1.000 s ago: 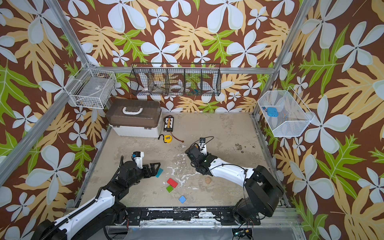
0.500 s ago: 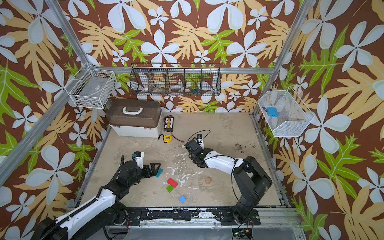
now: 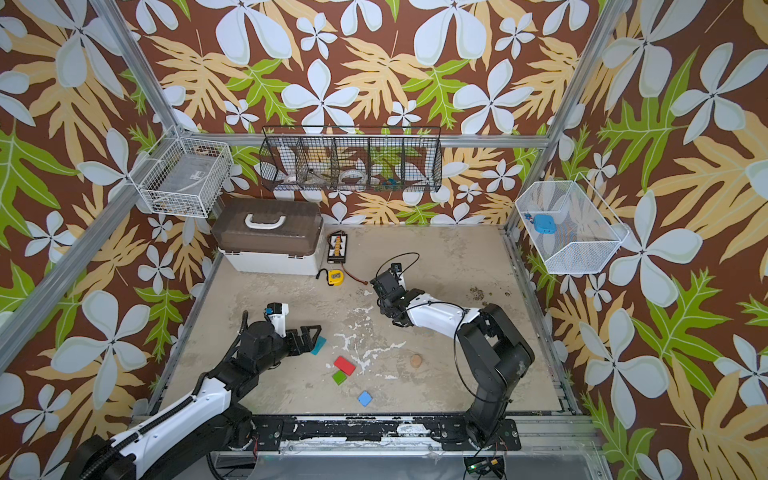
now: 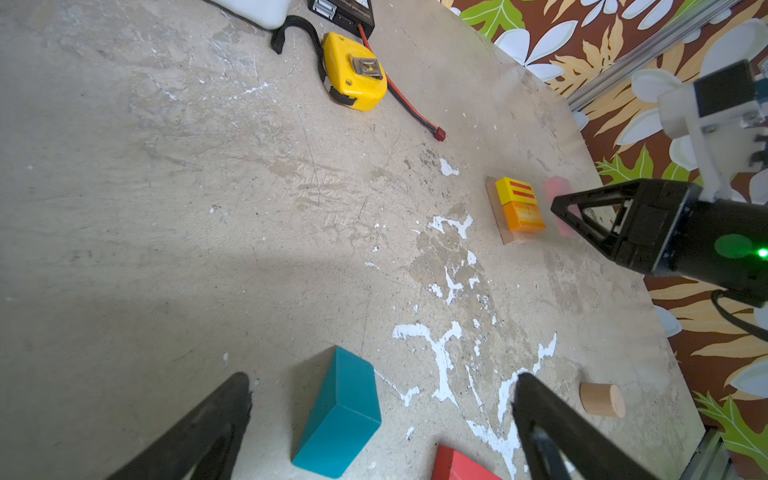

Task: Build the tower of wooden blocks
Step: 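Lift the pink block and carry it above the stacked tower, then lower the pink block beside the striped block on the tower and release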

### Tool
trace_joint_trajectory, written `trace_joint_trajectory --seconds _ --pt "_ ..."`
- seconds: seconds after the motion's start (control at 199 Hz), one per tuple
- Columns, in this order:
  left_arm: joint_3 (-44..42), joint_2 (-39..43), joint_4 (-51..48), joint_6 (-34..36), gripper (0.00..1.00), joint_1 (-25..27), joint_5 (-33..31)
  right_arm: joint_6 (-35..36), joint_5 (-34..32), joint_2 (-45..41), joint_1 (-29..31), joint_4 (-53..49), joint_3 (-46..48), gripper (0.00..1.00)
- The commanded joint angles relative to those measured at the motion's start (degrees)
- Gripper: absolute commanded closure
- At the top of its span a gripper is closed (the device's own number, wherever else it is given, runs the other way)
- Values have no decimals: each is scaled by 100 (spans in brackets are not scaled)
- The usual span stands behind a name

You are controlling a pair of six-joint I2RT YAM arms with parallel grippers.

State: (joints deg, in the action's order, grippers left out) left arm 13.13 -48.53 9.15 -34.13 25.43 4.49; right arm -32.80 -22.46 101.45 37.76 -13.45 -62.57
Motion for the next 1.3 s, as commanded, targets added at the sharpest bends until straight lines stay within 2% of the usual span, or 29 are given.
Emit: trace_joint_trajectory --seconds 0.0,0.556,0.712,1.103,1.298 --pt "50 -24 123 20 0 -3 -45 97 86 135 -15 -45 -136 84" --pt "68 -48 134 21 0 -3 -54 253 221 279 -213 -98 -226 78" --pt "68 -58 136 28 0 -3 -61 315 359 276 -278 -25 -176 73" --pt "67 -86 143 21 0 -3 -62 335 453 293 -302 3 -168 71" --pt "68 -82 145 21 0 -3 -52 327 470 288 -304 9 -159 66"
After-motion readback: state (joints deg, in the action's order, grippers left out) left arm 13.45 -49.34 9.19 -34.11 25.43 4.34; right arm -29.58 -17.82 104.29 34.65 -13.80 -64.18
